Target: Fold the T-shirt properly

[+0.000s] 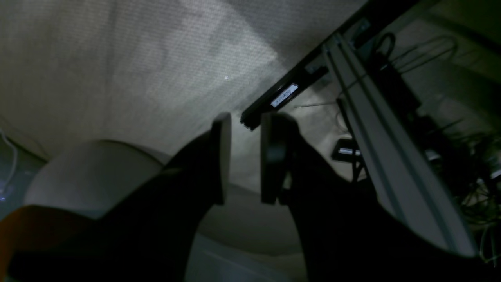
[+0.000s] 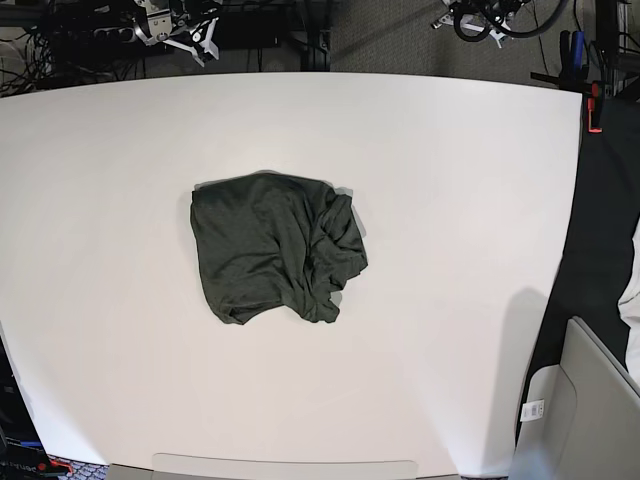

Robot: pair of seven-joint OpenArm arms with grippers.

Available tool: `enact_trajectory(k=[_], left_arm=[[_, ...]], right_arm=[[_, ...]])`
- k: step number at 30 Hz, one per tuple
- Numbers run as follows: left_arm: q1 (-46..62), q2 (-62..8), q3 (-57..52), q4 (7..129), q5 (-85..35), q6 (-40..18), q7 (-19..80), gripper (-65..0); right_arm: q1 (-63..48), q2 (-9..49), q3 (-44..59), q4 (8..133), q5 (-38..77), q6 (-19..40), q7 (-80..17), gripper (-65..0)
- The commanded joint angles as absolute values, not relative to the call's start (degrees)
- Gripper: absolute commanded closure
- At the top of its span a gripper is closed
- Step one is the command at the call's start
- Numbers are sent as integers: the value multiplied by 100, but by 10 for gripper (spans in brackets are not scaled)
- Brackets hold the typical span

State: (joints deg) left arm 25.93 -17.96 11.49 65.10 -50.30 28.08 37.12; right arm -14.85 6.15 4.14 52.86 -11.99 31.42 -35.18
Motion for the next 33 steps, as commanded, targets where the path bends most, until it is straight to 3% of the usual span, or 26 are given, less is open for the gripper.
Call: enact_trajectory(k=[1,8,17,25,33], left_arm=[[2598,-1868,1270,6378,-5015,2853,3653,-115],[2097,-1701,2132,5490,-5015,2853,3240,-115],[1552,-1191,2193,4154,-5015,2853,3020,-115],[1455,-831,2193,3626,-5015,2853,2941,-115],[1323,-541,2193,3600,-5015,2862,2914,-115]], right_arm=[[-1446,620,400,5147,-1191,3099,-3442,-88],[-919,470,391,3855,-1200,2563,-2651,-88],[-171,242,391,2273,-1209,1508,-1754,-89],[-110,-145,391,2141,-1218,769,-1543,-89],[-163,-303,391,2132,-1437,673,-1481,-89]])
